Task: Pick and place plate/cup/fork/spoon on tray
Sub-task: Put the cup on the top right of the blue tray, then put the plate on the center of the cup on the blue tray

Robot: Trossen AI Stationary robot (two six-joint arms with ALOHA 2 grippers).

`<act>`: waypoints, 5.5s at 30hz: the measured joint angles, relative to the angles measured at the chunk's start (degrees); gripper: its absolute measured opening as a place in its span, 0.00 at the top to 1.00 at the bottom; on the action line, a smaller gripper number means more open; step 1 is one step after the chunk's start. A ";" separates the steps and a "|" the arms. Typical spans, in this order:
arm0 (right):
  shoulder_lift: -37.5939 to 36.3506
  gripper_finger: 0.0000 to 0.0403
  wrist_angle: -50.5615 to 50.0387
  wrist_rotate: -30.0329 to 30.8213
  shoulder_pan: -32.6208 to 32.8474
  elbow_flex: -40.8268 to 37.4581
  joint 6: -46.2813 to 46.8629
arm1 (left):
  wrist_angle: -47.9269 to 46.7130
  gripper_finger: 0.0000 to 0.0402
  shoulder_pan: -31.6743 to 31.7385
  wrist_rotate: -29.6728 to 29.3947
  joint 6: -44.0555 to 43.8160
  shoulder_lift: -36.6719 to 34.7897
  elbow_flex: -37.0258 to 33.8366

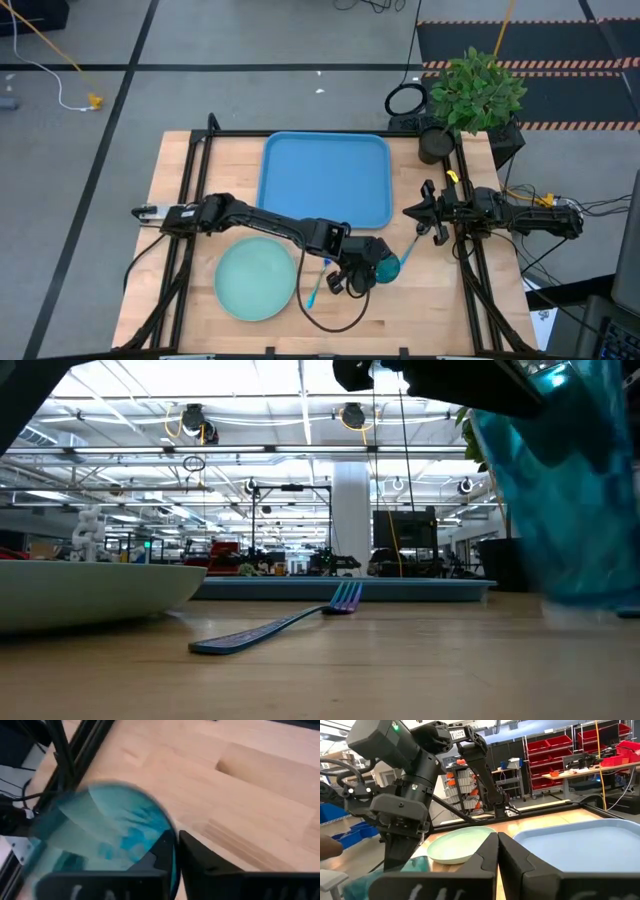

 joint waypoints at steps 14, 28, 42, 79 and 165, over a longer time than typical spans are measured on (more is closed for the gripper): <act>0.81 1.00 0.09 1.56 0.02 0.00 2.99 | -13.17 0.97 -1.13 -5.54 -8.41 -13.46 0.02; 2.89 1.00 0.41 6.74 0.00 0.00 -0.05 | -26.84 0.98 2.83 -23.78 -16.24 -30.48 0.06; 3.96 1.00 0.60 11.87 -0.06 0.66 -3.93 | -36.41 0.98 16.76 -27.93 -24.76 -37.13 0.10; 4.04 1.00 5.35 11.67 -0.06 0.66 -4.58 | -0.26 0.97 50.06 -18.04 -34.73 -36.39 -45.96; 4.06 1.00 7.85 11.52 -0.06 0.64 -1.66 | -13.56 0.67 3.74 -17.97 -54.76 -52.80 -46.93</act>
